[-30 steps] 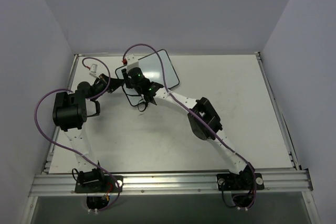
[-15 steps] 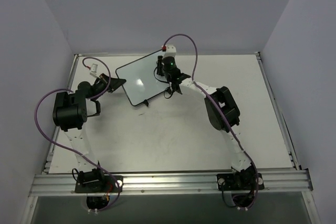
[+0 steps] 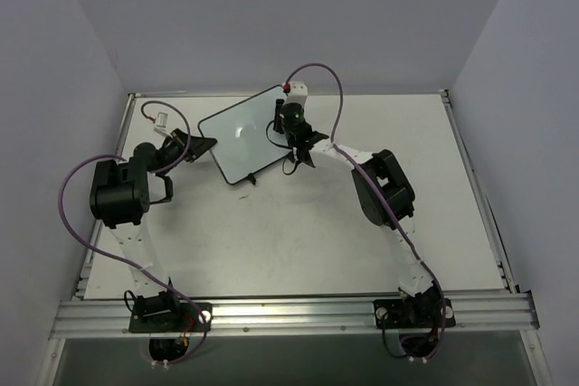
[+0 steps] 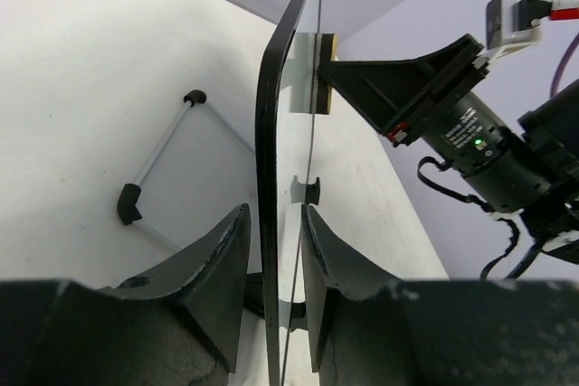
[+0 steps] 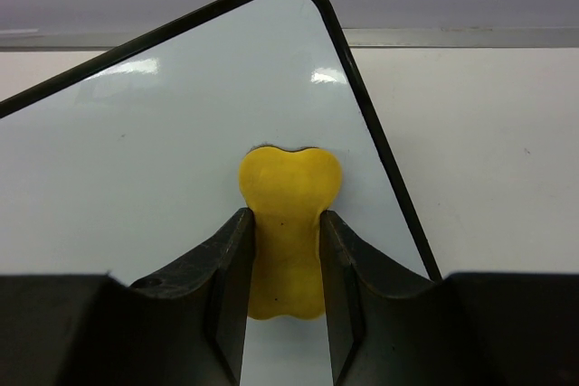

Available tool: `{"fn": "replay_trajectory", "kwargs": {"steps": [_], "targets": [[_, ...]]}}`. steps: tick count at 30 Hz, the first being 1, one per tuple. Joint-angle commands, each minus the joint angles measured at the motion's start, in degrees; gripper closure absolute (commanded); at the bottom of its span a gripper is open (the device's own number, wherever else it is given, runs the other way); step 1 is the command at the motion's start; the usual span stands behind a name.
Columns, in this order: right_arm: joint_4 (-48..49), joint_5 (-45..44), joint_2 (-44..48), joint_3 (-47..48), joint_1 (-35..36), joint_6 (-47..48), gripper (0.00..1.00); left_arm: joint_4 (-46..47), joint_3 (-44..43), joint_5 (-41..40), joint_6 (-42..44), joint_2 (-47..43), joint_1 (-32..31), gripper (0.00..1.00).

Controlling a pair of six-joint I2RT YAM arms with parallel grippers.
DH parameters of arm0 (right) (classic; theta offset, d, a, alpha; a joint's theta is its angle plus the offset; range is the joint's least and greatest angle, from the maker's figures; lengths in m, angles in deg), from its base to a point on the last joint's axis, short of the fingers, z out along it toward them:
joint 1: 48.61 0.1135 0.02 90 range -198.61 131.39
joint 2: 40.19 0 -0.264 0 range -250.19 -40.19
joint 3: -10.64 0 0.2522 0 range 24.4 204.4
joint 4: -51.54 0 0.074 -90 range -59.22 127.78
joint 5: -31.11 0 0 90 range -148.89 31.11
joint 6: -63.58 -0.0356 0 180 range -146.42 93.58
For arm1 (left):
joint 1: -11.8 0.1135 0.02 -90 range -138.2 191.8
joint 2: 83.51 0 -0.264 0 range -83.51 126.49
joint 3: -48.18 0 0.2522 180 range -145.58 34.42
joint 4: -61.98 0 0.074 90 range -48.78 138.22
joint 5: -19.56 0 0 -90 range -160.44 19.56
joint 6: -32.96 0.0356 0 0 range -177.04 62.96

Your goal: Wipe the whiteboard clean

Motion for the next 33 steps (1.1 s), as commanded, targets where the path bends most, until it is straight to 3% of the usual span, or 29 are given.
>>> {"fn": "replay_trajectory", "kwargs": {"steps": [1,4,11,15,22,27,33], "targets": [[-4.5,1.0,1.5,-2.4,1.8,0.1,1.0,8.9,1.1,-1.4,2.6,-2.8,0.5,0.6],[-4.3,1.0,2.5,-3.0,1.9,0.0,1.0,8.6,2.4,-2.5,3.1,-4.1,0.6,0.47],[-4.5,0.9,4.7,-3.6,2.2,0.0,1.0,7.0,6.0,-5.7,4.8,-8.3,1.9,0.41],[-5.3,0.4,6.5,-4.4,2.2,-0.7,1.0,1.0,7.8,-9.3,7.8,-14.6,2.7,0.4],[-7.6,-0.5,9.3,-4.3,2.2,-2.0,1.0,-27.0,10.0,-26.9,19.7,-28.8,2.8,0.39],[-10.1,-2.7,14.4,-6.9,1.5,-5.8,1.0,-41.6,8.3,-38.5,21.5,-38.0,2.8,0.38],[-19.4,-8.9,23.2,-10.7,-0.4,-10.0,1.0,-57.7,3.3,-44.0,21.0,-46.9,1.8,0.38]]}}
